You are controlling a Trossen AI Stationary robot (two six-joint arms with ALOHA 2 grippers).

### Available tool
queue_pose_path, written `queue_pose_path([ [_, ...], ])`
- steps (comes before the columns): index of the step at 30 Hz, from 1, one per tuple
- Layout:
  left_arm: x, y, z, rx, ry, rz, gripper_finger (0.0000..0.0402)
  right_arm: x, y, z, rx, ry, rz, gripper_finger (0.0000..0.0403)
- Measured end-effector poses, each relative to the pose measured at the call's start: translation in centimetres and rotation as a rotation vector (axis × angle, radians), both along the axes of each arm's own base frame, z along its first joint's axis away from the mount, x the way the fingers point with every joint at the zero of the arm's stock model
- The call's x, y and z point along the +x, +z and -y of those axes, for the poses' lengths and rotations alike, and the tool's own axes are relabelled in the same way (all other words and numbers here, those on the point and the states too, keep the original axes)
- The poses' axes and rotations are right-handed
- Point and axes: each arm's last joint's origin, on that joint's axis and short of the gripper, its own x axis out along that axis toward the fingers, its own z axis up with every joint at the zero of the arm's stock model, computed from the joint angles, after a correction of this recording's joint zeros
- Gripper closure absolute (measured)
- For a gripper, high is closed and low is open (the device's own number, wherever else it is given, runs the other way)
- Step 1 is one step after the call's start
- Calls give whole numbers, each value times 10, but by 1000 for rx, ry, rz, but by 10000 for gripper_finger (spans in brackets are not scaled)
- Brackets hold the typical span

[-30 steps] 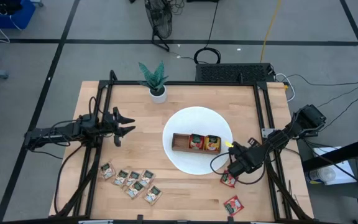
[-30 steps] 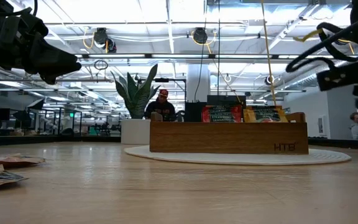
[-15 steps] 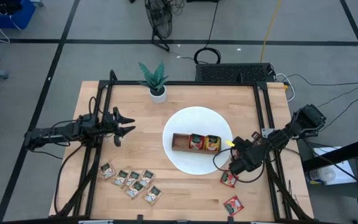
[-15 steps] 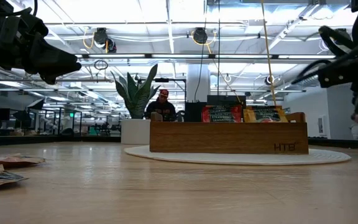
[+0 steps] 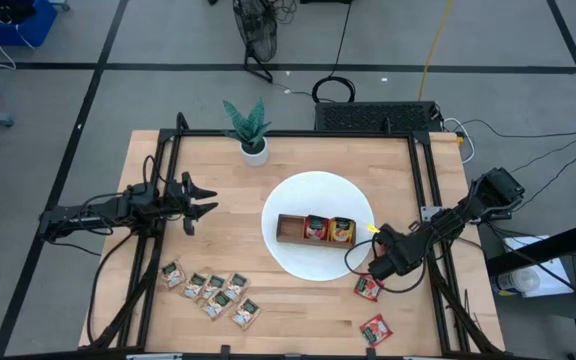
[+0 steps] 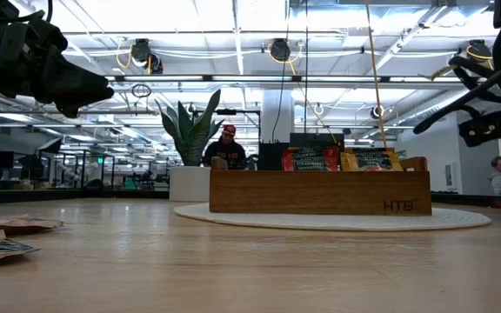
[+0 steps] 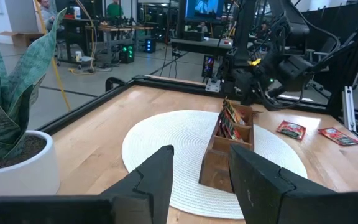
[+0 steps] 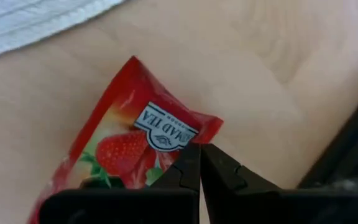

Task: Pick & Place Tea
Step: Put the red tea bag into the middle section of the wooden organizer

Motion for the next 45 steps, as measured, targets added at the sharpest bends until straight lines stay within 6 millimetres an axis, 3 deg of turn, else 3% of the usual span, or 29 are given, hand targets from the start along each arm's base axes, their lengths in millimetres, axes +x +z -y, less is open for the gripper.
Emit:
queue_pose_path([
  [6, 0, 0, 0, 0, 0, 0, 245, 8, -4, -2, 1, 116, 94, 403],
  [20, 0, 0, 0, 0, 0, 0, 245, 27, -6, -20, 52, 596, 241, 403],
  [30, 0, 0, 0, 0, 0, 0, 245, 45, 12, -56, 369, 911, 563, 403],
  [34, 0, 0, 0, 0, -1, 0, 245, 50, 25, -64, 413, 944, 705, 403],
  [40, 0, 0, 0, 0, 0, -1, 245, 62, 43, -74, 469, 794, 968, 403],
  [42, 0, 0, 0, 0, 0, 0, 245, 68, 42, -77, 456, 795, 1027, 403],
  [45, 0, 0, 0, 0, 0, 0, 245, 71, 25, -83, 490, 786, 967, 403],
])
